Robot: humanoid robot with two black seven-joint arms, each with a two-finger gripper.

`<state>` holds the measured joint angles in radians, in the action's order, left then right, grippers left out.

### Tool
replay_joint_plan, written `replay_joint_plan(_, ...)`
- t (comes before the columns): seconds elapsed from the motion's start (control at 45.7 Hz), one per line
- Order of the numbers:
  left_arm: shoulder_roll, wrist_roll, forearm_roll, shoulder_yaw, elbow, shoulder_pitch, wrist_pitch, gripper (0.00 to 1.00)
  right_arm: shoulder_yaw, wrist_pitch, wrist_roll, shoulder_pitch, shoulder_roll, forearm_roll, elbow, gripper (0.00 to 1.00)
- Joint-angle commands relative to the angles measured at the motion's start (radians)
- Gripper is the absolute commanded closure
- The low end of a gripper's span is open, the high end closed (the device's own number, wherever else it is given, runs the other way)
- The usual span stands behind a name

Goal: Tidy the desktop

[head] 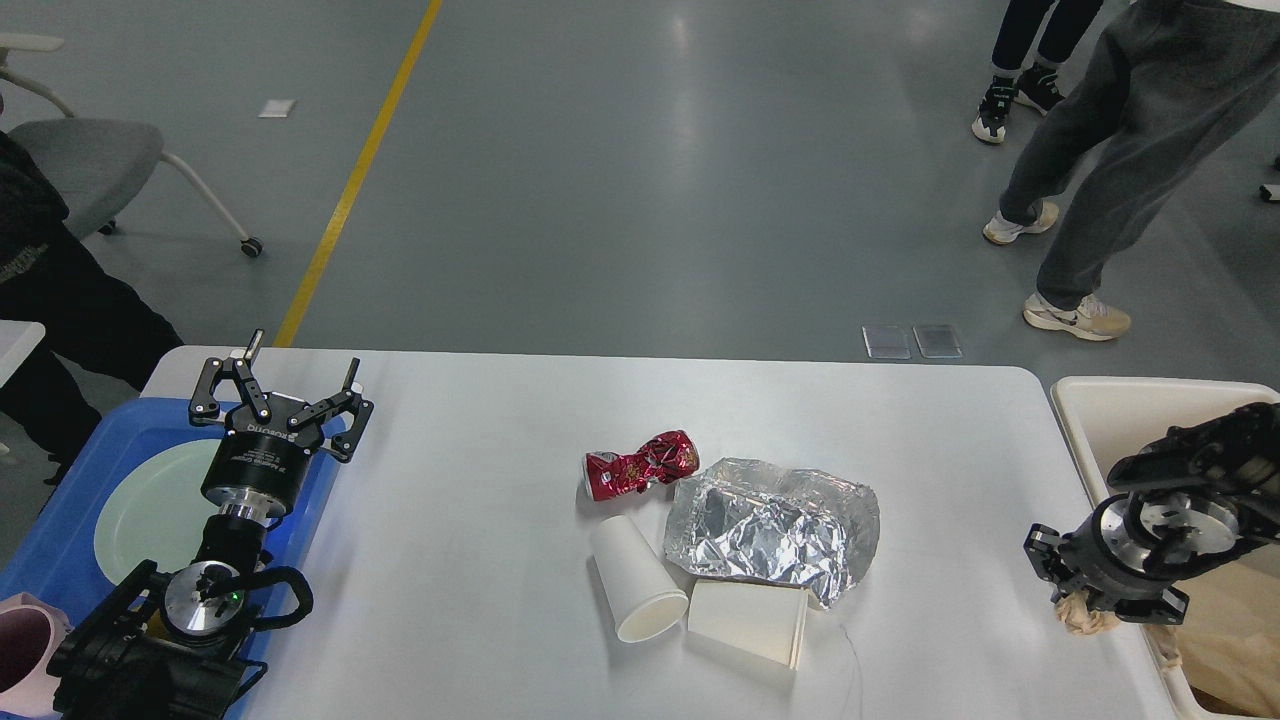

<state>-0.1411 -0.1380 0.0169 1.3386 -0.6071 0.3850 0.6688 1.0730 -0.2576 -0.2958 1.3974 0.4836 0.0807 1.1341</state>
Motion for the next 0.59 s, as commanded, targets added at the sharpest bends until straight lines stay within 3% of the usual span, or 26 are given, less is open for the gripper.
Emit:
replay_joint_plan(0.0,0.000,0.000,0.000,-0.001,0.000,0.000,0.000,0.04,0.119,-0.087,-0.008,0.207,-0.003,0.001,0.150,1.00)
replay_joint_plan(0.131,0.000,0.000,0.000,0.001,0.000,0.000,0.000,0.04,0.215,-0.132,-0.009,0.448,-0.026,0.002,0.308,1.00)
replay_joint_plan(0.241,0.000,0.000,0.000,0.001,0.000,0.000,0.000,0.04,0.269,-0.230,-0.009,0.630,-0.071,0.013,0.388,1.00)
replay_joint_plan(0.372,0.000,0.000,0.000,0.001,0.001,0.000,0.000,0.04,0.308,-0.393,-0.009,0.787,-0.103,0.088,0.406,1.00)
replay_joint_plan(0.569,0.000,0.000,0.000,0.001,0.001,0.000,0.000,0.04,0.387,-0.446,0.017,0.937,-0.109,0.103,0.467,1.00)
